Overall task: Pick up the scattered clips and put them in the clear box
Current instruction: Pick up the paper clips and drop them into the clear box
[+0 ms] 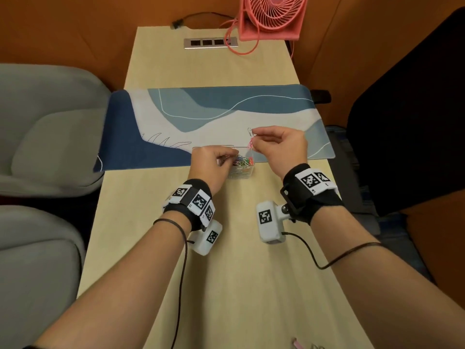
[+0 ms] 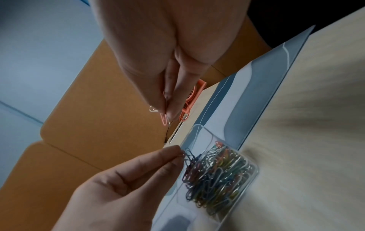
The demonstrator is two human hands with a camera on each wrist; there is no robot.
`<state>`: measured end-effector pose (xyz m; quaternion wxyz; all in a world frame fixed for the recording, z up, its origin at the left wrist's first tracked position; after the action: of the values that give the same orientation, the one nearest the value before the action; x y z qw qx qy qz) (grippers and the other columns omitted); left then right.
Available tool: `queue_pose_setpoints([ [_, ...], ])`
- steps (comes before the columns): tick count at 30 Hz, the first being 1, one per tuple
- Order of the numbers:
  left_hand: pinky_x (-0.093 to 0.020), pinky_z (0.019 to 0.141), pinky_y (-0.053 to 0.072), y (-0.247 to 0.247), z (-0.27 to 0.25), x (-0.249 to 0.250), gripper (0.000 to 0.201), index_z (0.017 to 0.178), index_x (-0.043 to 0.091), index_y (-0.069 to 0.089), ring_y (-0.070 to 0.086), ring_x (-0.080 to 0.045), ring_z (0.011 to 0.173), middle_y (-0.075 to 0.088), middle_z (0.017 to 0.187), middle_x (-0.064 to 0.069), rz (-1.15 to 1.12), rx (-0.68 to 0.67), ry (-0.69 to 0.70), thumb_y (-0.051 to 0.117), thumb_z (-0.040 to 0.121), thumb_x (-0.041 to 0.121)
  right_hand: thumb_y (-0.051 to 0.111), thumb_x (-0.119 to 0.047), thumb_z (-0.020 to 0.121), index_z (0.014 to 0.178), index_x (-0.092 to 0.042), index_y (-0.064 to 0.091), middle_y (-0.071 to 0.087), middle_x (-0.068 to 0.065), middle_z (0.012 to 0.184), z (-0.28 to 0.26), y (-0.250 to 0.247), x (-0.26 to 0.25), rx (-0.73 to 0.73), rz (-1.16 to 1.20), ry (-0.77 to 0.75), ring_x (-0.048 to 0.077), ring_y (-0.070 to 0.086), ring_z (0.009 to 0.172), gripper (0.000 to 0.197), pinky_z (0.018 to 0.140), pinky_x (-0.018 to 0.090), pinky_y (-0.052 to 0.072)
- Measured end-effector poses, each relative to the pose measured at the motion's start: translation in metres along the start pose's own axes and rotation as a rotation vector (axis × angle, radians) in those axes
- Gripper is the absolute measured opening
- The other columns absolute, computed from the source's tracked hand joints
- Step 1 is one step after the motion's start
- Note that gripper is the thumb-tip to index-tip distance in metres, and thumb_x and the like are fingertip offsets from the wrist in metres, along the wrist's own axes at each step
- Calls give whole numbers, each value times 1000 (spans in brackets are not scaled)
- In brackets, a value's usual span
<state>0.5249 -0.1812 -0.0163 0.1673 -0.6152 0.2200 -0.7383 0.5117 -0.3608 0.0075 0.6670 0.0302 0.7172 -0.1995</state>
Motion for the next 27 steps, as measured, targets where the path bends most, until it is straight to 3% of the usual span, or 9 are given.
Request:
queue_pose_setpoints([
  [4, -24, 86, 42, 5, -3, 3, 13, 92, 22, 78, 58, -12, 92, 74, 91, 8, 186, 1, 149, 71, 84, 15, 74, -7, 76, 88, -18, 78, 75, -5, 80, 3, 0, -5, 4, -125, -77, 6, 71, 74, 16, 79, 23, 58],
  [10, -32, 83, 39, -3, -7, 3, 17, 100, 21, 76, 45, -21, 96, 55, 97, 1, 351, 35, 180, 65, 91, 29, 70, -10, 81, 86, -18, 79, 75, -6, 83, 4, 16, -27, -62, -383, -231, 1, 66, 70, 13, 78, 9, 51],
  [15, -37, 86, 39, -15, -18, 3, 31, 122, 21, 66, 44, -24, 103, 51, 111, -3, 559, 21, 187, 55, 95, 31, 61, -8, 84, 89, -16, 78, 76, -1, 93, 6, 44, -33, -227, -660, -339, 13, 67, 88, 19, 93, 25, 49],
  [20, -37, 89, 36, -28, -30, -6, 34, 124, 23, 64, 43, -25, 106, 49, 113, -4, 554, 25, 105, 60, 91, 30, 55, -4, 86, 93, -15, 78, 73, 1, 98, 7, 64, -22, -354, -851, -355, 17, 66, 93, 26, 89, 25, 50],
  [25, -34, 91, 34, -32, -40, -7, 33, 122, 25, 64, 42, -24, 106, 49, 113, -4, 531, 20, 82, 61, 89, 29, 57, -4, 84, 91, -16, 77, 68, 4, 98, 3, 72, -15, -406, -965, -347, 23, 64, 89, 24, 77, 27, 50],
  [27, -33, 91, 34, -31, -45, -5, 33, 121, 25, 64, 42, -24, 105, 49, 113, -4, 514, 11, 90, 62, 88, 28, 56, -6, 84, 93, -19, 77, 70, 5, 97, -1, 74, -15, -424, -995, -353, 25, 64, 90, 26, 79, 30, 53],
])
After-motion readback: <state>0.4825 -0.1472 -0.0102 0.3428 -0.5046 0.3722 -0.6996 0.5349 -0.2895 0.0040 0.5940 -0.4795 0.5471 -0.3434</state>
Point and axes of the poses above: each hand's wrist, its own z-axis towards the middle knuckle, its own y-axis out of the palm, x = y × z, the point moved 8 cm from there along z, towards the middle knuckle
